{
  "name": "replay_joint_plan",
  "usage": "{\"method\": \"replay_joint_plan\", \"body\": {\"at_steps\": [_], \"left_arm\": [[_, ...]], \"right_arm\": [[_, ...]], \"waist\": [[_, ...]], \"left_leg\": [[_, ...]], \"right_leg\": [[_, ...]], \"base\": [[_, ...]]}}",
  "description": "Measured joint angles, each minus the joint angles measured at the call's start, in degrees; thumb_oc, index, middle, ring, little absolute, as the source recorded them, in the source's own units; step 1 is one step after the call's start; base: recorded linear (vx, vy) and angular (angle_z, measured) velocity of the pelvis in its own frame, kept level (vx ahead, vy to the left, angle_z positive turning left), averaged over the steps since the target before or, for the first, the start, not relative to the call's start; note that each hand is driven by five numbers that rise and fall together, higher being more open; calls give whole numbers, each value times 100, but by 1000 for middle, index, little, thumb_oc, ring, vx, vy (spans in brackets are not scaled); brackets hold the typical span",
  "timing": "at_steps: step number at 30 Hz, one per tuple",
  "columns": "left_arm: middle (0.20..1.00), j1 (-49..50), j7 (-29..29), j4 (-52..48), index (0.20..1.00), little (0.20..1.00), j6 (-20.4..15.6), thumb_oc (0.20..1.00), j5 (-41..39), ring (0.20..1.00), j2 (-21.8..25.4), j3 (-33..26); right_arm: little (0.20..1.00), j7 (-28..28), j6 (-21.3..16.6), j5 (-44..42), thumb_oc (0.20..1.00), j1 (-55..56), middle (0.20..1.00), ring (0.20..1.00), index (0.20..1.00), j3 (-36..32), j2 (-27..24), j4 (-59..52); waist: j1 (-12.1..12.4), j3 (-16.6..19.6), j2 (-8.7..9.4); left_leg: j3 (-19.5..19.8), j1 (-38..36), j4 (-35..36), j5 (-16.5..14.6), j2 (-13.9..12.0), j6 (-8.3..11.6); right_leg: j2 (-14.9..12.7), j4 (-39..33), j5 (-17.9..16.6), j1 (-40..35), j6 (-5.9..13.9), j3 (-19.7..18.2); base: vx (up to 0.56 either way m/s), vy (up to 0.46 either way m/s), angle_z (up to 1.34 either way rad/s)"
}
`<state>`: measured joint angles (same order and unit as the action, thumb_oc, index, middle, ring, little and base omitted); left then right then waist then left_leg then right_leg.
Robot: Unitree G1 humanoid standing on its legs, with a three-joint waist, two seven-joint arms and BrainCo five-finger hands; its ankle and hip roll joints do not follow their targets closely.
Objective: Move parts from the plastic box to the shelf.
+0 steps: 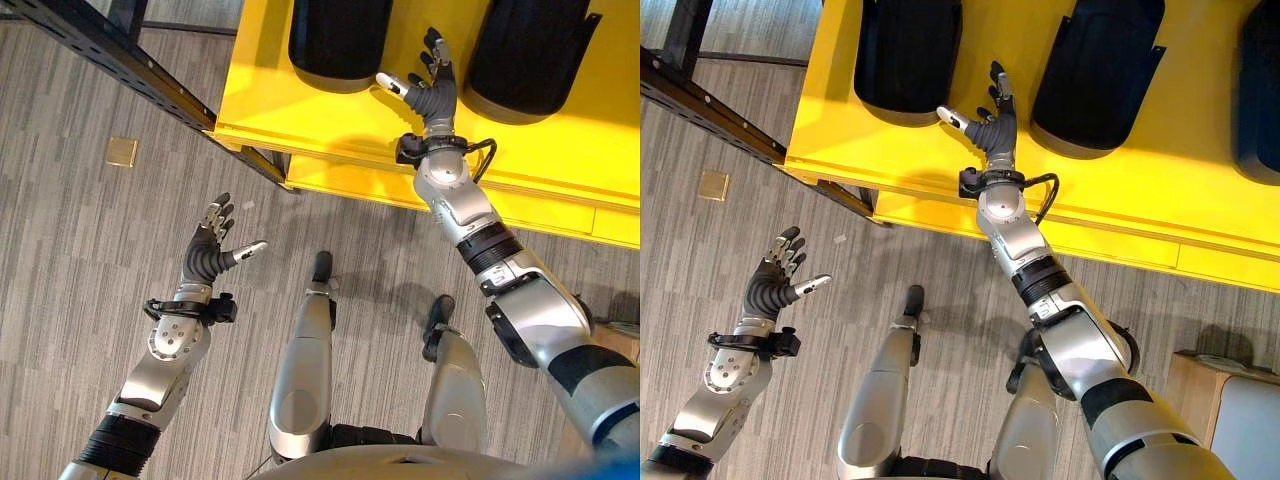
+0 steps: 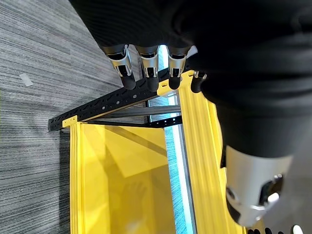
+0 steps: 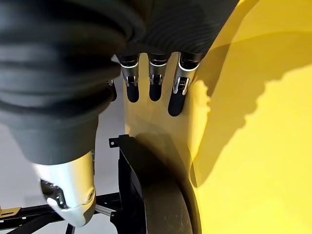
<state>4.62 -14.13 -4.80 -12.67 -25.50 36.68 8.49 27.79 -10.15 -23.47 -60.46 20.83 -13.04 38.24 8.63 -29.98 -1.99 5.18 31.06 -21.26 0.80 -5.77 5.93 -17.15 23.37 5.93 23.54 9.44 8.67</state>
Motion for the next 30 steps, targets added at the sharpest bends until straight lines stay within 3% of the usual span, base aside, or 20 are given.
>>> {"method": "replay_joint_plan", "body": {"at_steps": [30], "left_arm": [[1000,1,-1,2,1000,1000,-9,1000,0,1000,-1,51]], "right_arm": [[1000,229,-85,-1,1000,216,1000,1000,1000,-369,-169,-144]], "waist": [[-143,-1,0]], "left_leg": [[6,10,-30,-22,-2,-32]], "right_leg": [[0,54,11,25,1,-12]], "base": [[0,0,0]]}}
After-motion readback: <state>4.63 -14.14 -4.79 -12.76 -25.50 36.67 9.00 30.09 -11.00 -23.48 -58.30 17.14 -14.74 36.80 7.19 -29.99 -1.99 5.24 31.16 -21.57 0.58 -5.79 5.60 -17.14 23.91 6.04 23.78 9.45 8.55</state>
